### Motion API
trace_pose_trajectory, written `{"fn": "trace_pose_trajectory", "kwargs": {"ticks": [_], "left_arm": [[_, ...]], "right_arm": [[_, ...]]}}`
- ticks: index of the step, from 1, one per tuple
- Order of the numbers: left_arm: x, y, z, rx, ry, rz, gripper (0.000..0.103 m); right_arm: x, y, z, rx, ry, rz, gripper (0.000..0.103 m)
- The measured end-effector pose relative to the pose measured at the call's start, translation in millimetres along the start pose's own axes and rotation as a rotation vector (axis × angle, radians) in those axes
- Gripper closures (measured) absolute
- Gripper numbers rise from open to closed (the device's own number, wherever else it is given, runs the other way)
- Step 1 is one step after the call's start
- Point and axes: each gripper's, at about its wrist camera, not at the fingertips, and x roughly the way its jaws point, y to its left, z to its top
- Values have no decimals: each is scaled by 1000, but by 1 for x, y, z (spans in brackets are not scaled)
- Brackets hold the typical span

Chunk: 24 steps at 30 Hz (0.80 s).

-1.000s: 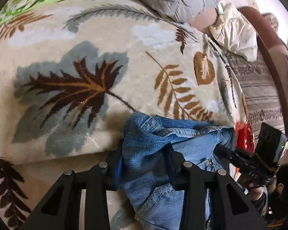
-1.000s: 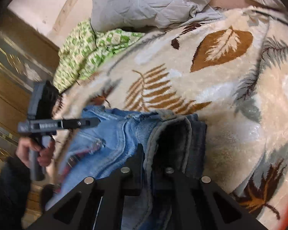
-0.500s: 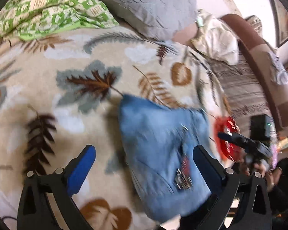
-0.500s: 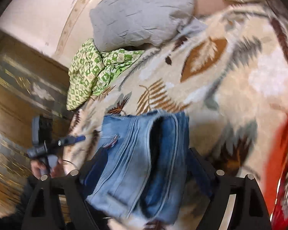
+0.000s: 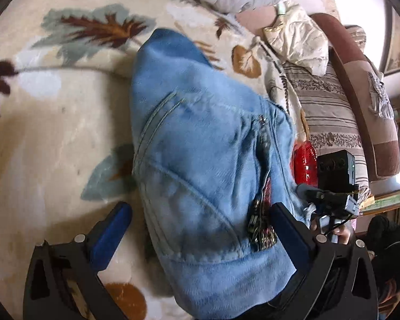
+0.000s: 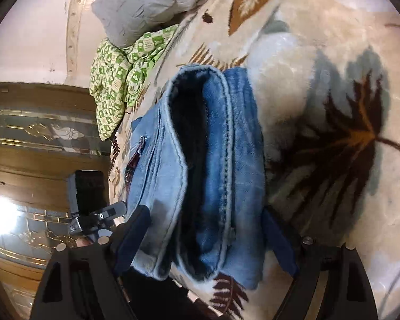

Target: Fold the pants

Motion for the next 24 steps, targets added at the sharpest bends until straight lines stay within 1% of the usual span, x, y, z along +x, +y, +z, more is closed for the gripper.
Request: {"fn": "trace_pose_trajectory", "kwargs": {"ticks": [2, 3, 5, 6, 7, 8, 9, 10, 11, 12, 13, 15, 17, 19, 22, 24], "left_arm": [[2, 1, 0, -1, -12, -6, 0], [3, 2, 0, 0, -20, -5, 0], [7, -3, 0, 34, -30, 23, 3], [8, -8, -1, 71, -29, 49, 24], [9, -15, -2, 106, -28, 36, 40], [7, -20, -3, 123, -37, 43, 42], [5, -22, -2, 131, -37, 40, 51], [1, -24, -2, 143, -46, 34, 57], [-2, -28, -3, 158, -58, 40, 59], [-4, -30, -3, 168, -65, 41, 63], [-9, -34, -3, 185, -78, 39, 66], [-21, -47, -3, 237, -113, 57, 67], [-41, -60, -1, 292, -156, 64, 67], [-72, -69, 9, 324, -209, 59, 67], [-113, -68, 26, 351, -268, 63, 67], [-127, -58, 35, 347, -274, 78, 67]], "right_arm": [[3, 2, -1, -39, -8, -24, 16], [4, 4, -2, -58, -18, -39, 18], [5, 8, -3, -84, -32, -82, 27], [6, 12, -5, -104, -36, -107, 33], [6, 17, -7, -122, -43, -126, 48], [6, 22, -9, -138, -48, -128, 52], [4, 29, -12, -161, -62, -146, 53], [2, 36, -14, -182, -75, -160, 58], [0, 43, -17, -203, -88, -167, 59], [-1, 48, -18, -216, -100, -174, 60], [-3, 55, -20, -228, -113, -181, 61], [-7, 68, -23, -259, -140, -188, 62], [-13, 84, -24, -288, -168, -175, 63], [-21, 107, -21, -332, -210, -168, 63], [-29, 142, -9, -378, -279, -118, 63], [-21, 161, 0, -399, -309, -104, 63]]}}
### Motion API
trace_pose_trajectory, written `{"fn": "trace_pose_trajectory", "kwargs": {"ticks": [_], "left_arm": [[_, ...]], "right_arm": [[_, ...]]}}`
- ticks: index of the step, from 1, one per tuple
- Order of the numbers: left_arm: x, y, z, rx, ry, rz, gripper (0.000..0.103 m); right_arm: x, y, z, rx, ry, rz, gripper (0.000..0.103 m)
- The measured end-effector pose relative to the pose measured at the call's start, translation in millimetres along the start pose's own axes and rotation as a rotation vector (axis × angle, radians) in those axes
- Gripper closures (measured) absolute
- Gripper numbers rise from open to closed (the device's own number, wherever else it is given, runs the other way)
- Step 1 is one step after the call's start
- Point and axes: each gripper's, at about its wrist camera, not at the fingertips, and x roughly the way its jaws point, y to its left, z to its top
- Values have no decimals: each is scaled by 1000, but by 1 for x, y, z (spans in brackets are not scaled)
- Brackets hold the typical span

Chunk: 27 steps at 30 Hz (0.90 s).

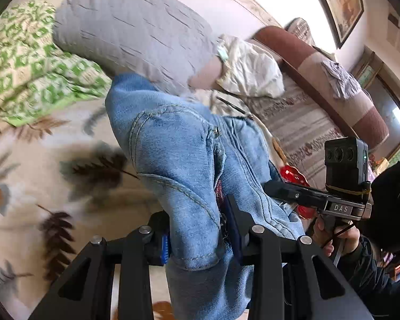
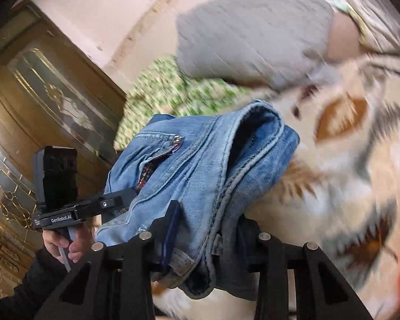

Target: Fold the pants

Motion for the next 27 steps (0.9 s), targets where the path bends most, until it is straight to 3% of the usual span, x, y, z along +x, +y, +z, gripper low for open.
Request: {"fn": "trace_pose_trajectory", "kwargs": {"ticks": [3, 6, 8, 10, 11, 12, 13, 16, 18, 21, 23, 25, 27], "left_arm": [[11, 28, -2, -13, 34, 38, 66], [53, 62, -23, -73, 120, 61, 66], [86, 85, -46, -97, 207, 124, 56], [90, 101, -55, -158, 167, 78, 42], [90, 105, -54, -181, 175, 90, 37], [89, 106, -52, -185, 177, 111, 25], [87, 105, -50, -174, 176, 143, 20], [60, 93, -40, -141, 142, 169, 20], [32, 79, -31, -85, 89, 213, 18], [-16, 48, -22, 81, 89, 341, 13], [-45, 25, -23, 213, 125, 423, 13], [-71, 1, -31, 363, 188, 503, 12], [-89, -17, -42, 476, 239, 573, 12]], "right_arm": [[28, 7, 10, -5, 2, -16, 63], [69, -14, -4, 41, 79, -46, 63], [95, -37, -21, 81, 157, -80, 63], [115, -59, -39, 128, 211, -90, 62], [113, -67, -41, 154, 192, -55, 61], [111, -72, -40, 179, 190, -33, 54], [110, -76, -38, 207, 199, -27, 46], [97, -78, -29, 212, 218, -65, 44], [74, -68, -22, 173, 193, -63, 41], [35, -37, -16, 11, 151, -97, 26], [11, -11, -18, -109, 102, -111, 23], [-7, 9, -25, -214, 28, -113, 9], [-18, 23, -42, -344, -36, -135, 1]]}}
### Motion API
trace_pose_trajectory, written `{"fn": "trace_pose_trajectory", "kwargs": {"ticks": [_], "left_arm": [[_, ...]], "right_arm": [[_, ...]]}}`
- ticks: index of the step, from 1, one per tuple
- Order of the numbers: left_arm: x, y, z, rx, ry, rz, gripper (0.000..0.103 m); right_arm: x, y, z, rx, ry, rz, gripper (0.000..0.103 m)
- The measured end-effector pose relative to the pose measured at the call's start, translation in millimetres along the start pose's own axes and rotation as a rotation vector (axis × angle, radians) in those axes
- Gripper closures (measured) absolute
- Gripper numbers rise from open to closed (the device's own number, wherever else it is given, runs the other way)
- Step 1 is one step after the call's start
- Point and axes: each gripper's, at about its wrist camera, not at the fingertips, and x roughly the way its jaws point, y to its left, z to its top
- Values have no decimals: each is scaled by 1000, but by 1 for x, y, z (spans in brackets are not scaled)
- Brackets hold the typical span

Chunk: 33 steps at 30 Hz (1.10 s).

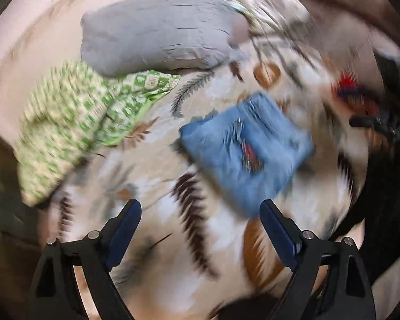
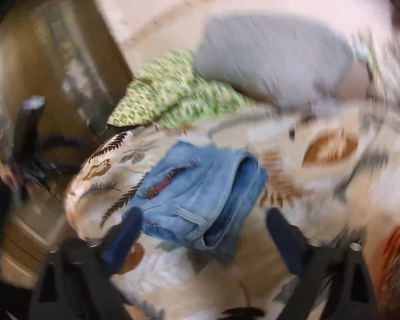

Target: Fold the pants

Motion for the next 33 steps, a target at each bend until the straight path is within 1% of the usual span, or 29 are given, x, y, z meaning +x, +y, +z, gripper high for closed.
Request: {"fn": "trace_pose_trajectory", "kwargs": {"ticks": [1, 2, 4, 6, 9, 11, 12, 14, 16, 17, 19, 20, 21, 22, 23, 24, 25, 26, 27, 28, 29, 30, 31, 33], "left_arm": [[-3, -2, -3, 22, 16, 16, 12], [-3, -5, -3, 36, 31, 30, 12], [7, -14, -9, 25, 16, 31, 12], [25, -25, -15, -19, -24, 17, 12], [55, -45, -23, -103, -109, -14, 12], [78, -57, -28, -158, -147, -19, 12], [88, -61, -30, -175, -147, -21, 12], [103, -68, -31, -204, -150, -46, 12], [112, -69, -30, -244, -161, -42, 12], [116, -68, -30, -269, -169, -56, 12], [128, -66, -28, -320, -155, -91, 12], [133, -65, -27, -336, -153, -102, 12], [137, -65, -27, -344, -153, -105, 12], [142, -64, -26, -354, -150, -105, 12], [145, -63, -27, -369, -150, -120, 12], [147, -61, -27, -387, -149, -141, 12], [150, -60, -28, -409, -141, -161, 18], [156, -60, -28, -418, -113, -195, 25], [160, -62, -27, -413, -89, -218, 36], [161, -66, -26, -399, -87, -202, 37], [159, -70, -24, -368, -91, -188, 40], [158, -73, -22, -353, -92, -181, 42], [156, -74, -21, -342, -87, -180, 44], [157, -70, -20, -346, -76, -202, 45]], "right_arm": [[1, 8, -6, -55, 20, -8, 1], [6, 12, -11, -72, 52, -11, 1], [17, 13, -16, -44, 96, 5, 1], [25, 7, -22, 8, 123, 21, 2], [30, 0, -31, 46, 132, 41, 2], [34, -1, -35, 36, 141, 71, 2], [40, 2, -36, 16, 149, 65, 2], [48, 9, -39, -47, 172, 40, 7], [60, 14, -41, -110, 199, 27, 20], [65, 15, -41, -122, 210, 24, 23], [79, 15, -43, -149, 243, 32, 39], [87, 14, -45, -153, 264, 38, 44], [94, 13, -46, -154, 281, 42, 46], [99, 12, -47, -154, 286, 40, 50], [103, 10, -47, -153, 287, 42, 55], [105, 7, -47, -143, 282, 48, 61], [106, 4, -46, -133, 276, 57, 63], [106, 2, -46, -127, 273, 70, 63], [106, 2, -45, -130, 270, 74, 66], [105, 4, -45, -137, 267, 77, 70], [104, 5, -45, -148, 262, 78, 71], [100, 8, -45, -161, 250, 71, 77], [98, 10, -44, -167, 241, 69, 91], [88, 13, -41, -188, 211, 61, 92]]}}
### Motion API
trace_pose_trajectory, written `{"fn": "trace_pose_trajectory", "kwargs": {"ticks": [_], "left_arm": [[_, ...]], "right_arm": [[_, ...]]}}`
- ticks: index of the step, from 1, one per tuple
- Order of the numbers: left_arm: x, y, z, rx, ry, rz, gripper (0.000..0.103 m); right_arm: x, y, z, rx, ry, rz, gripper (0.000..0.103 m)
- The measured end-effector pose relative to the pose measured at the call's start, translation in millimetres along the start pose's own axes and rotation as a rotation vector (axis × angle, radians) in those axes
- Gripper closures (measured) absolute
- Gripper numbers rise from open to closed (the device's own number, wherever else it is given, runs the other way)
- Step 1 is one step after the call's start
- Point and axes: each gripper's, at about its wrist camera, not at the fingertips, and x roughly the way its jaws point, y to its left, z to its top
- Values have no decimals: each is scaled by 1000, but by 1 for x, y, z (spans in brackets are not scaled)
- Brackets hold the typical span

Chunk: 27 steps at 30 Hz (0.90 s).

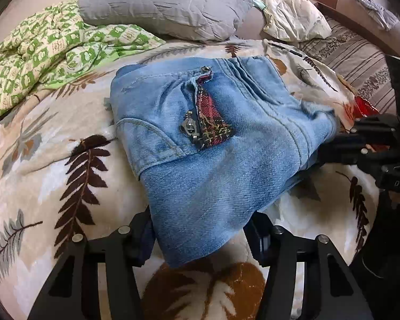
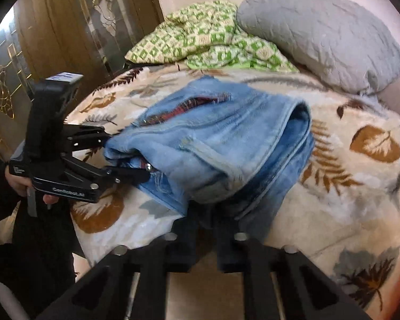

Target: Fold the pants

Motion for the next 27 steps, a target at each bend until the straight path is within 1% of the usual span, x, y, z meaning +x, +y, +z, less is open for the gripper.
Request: {"fn": "trace_pose_trajectory", "kwargs": {"ticks": [2, 5, 6, 7, 8, 9, 10, 12, 15, 17, 18, 20, 22, 23, 24, 25, 26, 27], "left_arm": [[0, 3, 1, -3, 10, -18, 46], [2, 6, 1, 14, 22, -16, 49], [6, 8, -1, 23, 38, -11, 53], [13, 13, -4, 16, 68, -10, 54], [14, 19, -5, -21, 69, -40, 54], [13, 21, -5, -39, 68, -54, 54], [13, 19, -4, -27, 70, -41, 54], [13, 12, -4, 2, 73, -11, 54], [12, 14, -3, -12, 78, -21, 54], [9, 11, -4, 5, 63, -6, 49], [4, 10, -5, 13, 53, -7, 47], [-13, 8, -9, 38, 40, -16, 40], [-37, 11, -10, 57, 8, -29, 21], [-51, 13, -9, 56, -23, -40, 21], [-60, 17, -7, 48, -42, -50, 21], [-66, 21, -4, 30, -53, -56, 19], [-73, 29, 2, -13, -63, -64, 18], [-75, 36, 8, -57, -68, -76, 14]], "right_arm": [[-3, 1, 3, -13, -6, -7, 93], [2, -1, 2, -44, 16, -45, 94], [5, -3, -1, -63, 25, -72, 94], [8, -7, -5, -62, 38, -87, 95], [12, -14, -9, -38, 44, -81, 95], [13, -19, -12, -10, 41, -61, 95], [12, -21, -14, 10, 34, -52, 95], [13, -19, -13, 2, 29, -71, 95], [12, -23, -14, 21, 25, -57, 95], [11, -25, -15, 42, 25, -33, 95], [8, -25, -14, 47, 32, -19, 92], [-2, -24, -15, 60, 25, -15, 92], [-16, -24, -13, 62, 21, -30, 92], [-22, -25, -12, 59, 12, -36, 92], [-28, -28, -9, 66, 4, -31, 88], [-32, -32, -5, 86, -4, -18, 77], [-34, -35, -2, 107, -15, -12, 65], [-36, -40, 2, 137, -30, -7, 27]]}}
